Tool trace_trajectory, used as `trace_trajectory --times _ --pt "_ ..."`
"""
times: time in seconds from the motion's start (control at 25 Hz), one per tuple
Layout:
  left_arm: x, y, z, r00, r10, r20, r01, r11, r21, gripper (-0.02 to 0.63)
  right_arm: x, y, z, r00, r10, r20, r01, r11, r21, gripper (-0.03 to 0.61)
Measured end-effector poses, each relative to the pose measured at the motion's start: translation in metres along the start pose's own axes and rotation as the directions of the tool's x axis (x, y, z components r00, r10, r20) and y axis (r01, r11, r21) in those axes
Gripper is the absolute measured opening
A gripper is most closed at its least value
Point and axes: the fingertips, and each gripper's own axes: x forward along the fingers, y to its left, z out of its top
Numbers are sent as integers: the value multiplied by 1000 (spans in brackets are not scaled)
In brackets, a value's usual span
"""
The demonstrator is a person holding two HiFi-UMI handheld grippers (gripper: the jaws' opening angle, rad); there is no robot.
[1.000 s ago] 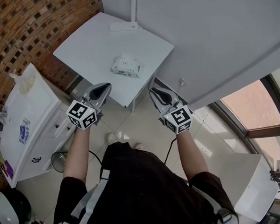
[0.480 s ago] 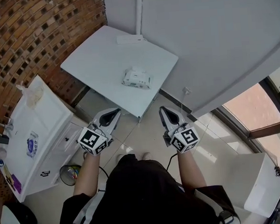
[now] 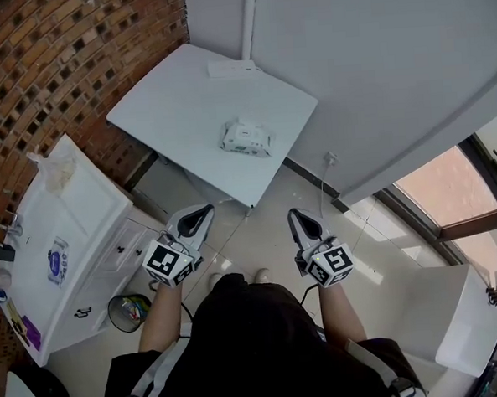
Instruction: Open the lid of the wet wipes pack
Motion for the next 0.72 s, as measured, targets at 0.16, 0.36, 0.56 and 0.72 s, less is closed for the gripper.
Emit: trace_trajectory --times 0.16,0.36,0.56,0.72 --pt "3 -7 4 999 -18 46 20 999 -44 2 4 5 -1 1000 8 -6 -8 1000 -23 5" --pt "10 -11 11 996 -36 77 40 998 -51 2 11 8 5 1000 22 -15 -22 999 -40 5" --pt "15 -10 4 996 -39 76 44 996 -73 2 15 6 8 1000 19 -11 -20 998 -58 5" --pt "17 -10 1 997 -47 68 52 996 -69 2 20 3 7 1000 22 -11 -22 998 -60 5"
